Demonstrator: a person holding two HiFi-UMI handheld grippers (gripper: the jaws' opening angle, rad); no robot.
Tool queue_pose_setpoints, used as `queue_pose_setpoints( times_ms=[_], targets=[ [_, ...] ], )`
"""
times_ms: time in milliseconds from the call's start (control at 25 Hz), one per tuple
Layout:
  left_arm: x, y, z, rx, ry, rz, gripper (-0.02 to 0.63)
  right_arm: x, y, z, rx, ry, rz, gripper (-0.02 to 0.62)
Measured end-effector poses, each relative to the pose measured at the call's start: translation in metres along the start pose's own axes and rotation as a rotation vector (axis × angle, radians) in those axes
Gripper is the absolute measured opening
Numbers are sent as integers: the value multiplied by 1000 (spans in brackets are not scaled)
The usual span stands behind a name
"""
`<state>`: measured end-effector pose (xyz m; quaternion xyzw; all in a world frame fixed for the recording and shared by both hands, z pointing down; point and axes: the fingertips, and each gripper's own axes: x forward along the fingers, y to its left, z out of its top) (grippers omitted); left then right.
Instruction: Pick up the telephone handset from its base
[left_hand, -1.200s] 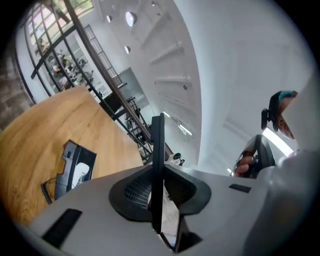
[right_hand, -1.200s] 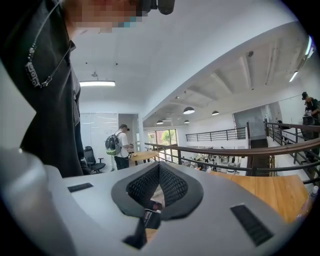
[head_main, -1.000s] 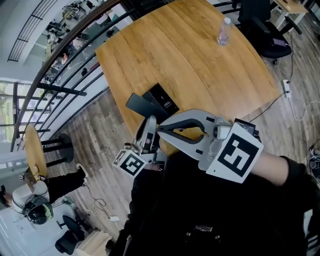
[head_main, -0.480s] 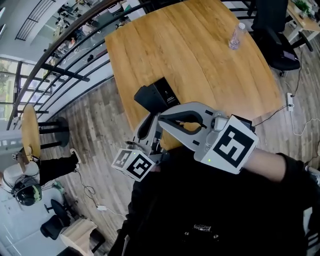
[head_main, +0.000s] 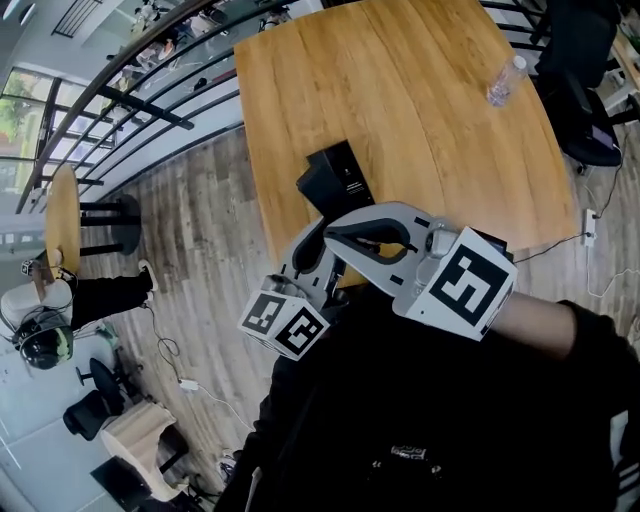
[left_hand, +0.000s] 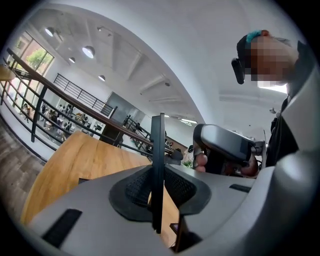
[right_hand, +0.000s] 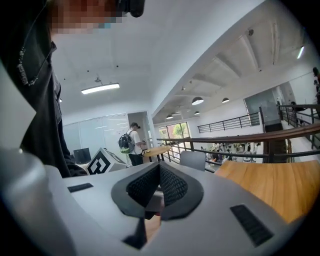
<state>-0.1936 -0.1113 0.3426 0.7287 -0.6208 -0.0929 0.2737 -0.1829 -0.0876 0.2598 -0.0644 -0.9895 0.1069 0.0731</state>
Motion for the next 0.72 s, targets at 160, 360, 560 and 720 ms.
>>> queue_pose_setpoints(
  times_ms=[160, 360, 560, 720],
  targets=[
    [-5, 0, -7, 5, 8, 34, 77, 3, 6, 0, -15, -2, 47, 17],
    [-10, 8, 3, 39, -17, 118, 77, 3, 3, -1, -8, -1, 47, 17],
    [-7, 7, 4, 48, -14, 98, 77, -3, -3, 2, 14, -16, 6, 17],
    [-5, 9, 3, 70, 6, 80, 77, -3, -5, 0, 2, -13, -17, 17]
  ],
)
